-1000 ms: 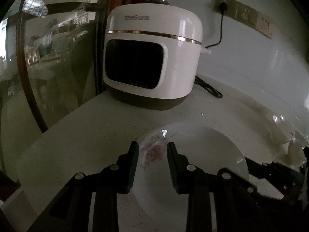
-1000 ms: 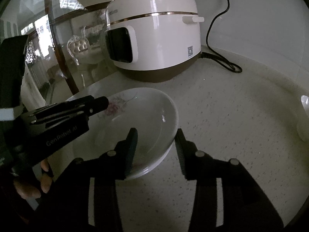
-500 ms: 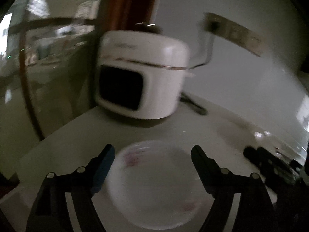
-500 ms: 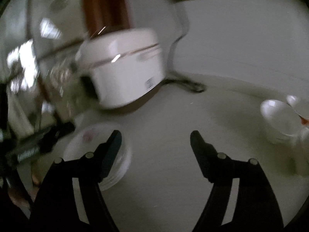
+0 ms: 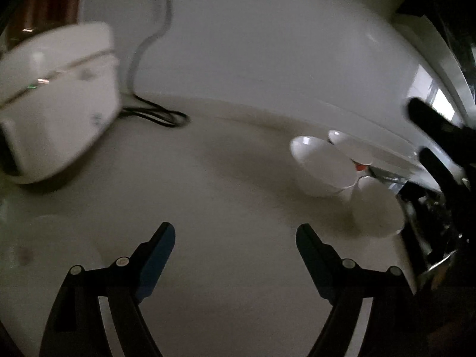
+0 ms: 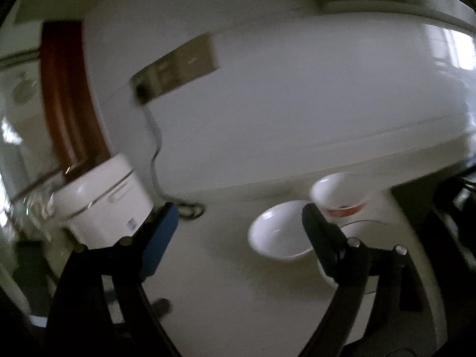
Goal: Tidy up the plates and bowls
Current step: 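Move both open tools toward the white bowls by the stove, then grip the rim of the large dark-rimmed white bowl with both tools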
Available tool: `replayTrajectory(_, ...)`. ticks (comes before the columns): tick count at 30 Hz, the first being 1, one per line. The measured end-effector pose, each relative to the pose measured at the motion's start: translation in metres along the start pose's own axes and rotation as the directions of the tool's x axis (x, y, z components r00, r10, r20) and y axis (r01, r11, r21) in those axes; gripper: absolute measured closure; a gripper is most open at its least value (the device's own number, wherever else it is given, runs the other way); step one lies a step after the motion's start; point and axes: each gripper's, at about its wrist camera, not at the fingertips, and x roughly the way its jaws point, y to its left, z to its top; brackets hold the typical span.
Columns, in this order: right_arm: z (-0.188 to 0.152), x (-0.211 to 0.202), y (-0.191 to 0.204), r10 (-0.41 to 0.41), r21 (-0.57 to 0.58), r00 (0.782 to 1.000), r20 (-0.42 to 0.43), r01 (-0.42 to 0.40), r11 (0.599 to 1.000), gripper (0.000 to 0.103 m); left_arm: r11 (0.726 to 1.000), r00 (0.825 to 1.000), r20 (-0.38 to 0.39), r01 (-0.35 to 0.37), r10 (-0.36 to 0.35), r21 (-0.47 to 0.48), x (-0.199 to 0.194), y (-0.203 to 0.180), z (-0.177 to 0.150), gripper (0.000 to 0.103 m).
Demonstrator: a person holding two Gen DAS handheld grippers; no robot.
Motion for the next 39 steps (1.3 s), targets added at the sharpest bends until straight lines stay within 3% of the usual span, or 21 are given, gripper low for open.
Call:
replayTrajectory(5,0.012,-0.019,-0.050,-0.128,0.136,0.990,0.059,0.119,0.984,0.016,0.994,0.994,0.006,0.112,-0.112,0.009,0.037,-0.041,0.014,0.019)
replayTrajectory(8,0.019,-0.024,-0.080,-0.182,0.214,0.982,0.042,0.169,0.962,0.016,0.975,0.973,0.069,0.219,-0.220,0.022,0.037,-0.056,0.004,0.019)
replayTrajectory(10,0.024,-0.019,-0.089,-0.208,0.211,0.978,0.012,0.201,0.957,0.016,0.968,0.967,0.068,0.239,-0.244,0.081,0.037,-0.060,0.002,0.019)
replayTrajectory(12,0.033,-0.007,-0.094,-0.212,0.130,0.976,-0.044,0.216,0.968,0.016,0.956,0.961,0.112,0.231,-0.254,0.182,0.029,-0.064,0.000,0.019)
replayTrajectory(14,0.037,0.011,-0.100,-0.219,0.025,0.965,-0.145,0.224,0.974,0.015,0.958,0.969,0.102,0.200,-0.224,0.207,0.035,-0.063,0.001,0.019)
replayTrajectory(16,0.034,0.032,-0.110,-0.212,-0.065,0.939,-0.271,0.202,0.977,0.015,0.951,0.961,0.010,0.272,-0.277,0.145,0.048,-0.060,0.003,0.019)
replayTrajectory(18,0.023,0.047,-0.122,-0.163,-0.071,0.911,-0.380,0.147,0.987,0.015,0.933,0.933,-0.072,0.357,-0.353,0.052,0.061,-0.055,0.002,0.019)
replayTrajectory(20,0.013,0.052,-0.139,-0.153,-0.013,0.876,-0.457,0.166,0.986,0.015,0.935,0.931,-0.112,0.353,-0.348,0.021,0.069,-0.055,-0.002,0.019)
replayTrajectory(21,0.012,0.051,-0.143,-0.148,0.004,0.869,-0.472,0.170,0.985,0.016,0.938,0.933,-0.117,0.345,-0.339,0.033,0.070,-0.058,-0.004,0.019)
replayTrajectory(23,0.013,0.042,-0.148,-0.111,0.033,0.880,-0.462,0.142,0.989,0.017,0.939,0.937,-0.110,0.338,-0.331,0.058,0.068,-0.062,-0.006,0.019)
replayTrajectory(25,0.011,0.039,-0.151,-0.115,0.035,0.877,-0.467,0.148,0.988,0.017,0.937,0.935,-0.111,0.344,-0.337,0.059,0.067,-0.063,-0.008,0.019)
replayTrajectory(28,0.005,0.047,-0.150,-0.154,0.003,0.855,-0.496,0.179,0.984,0.020,0.930,0.922,-0.137,0.367,-0.361,0.018,0.074,-0.060,-0.011,0.019)
replayTrajectory(34,-0.016,0.069,-0.151,-0.148,0.009,0.811,-0.567,0.185,0.983,0.027,0.933,0.926,-0.129,0.360,-0.356,0.013,0.072,-0.058,-0.014,0.019)
replayTrajectory(37,-0.023,0.072,-0.152,-0.138,0.017,0.799,-0.585,0.182,0.983,0.042,0.926,0.920,-0.118,0.377,-0.373,0.007,0.068,-0.055,-0.013,0.018)
replayTrajectory(39,-0.025,0.072,-0.153,-0.132,0.023,0.796,-0.590,0.180,0.983,0.062,0.921,0.914,-0.115,0.390,-0.389,-0.010,0.067,-0.053,-0.013,0.018)
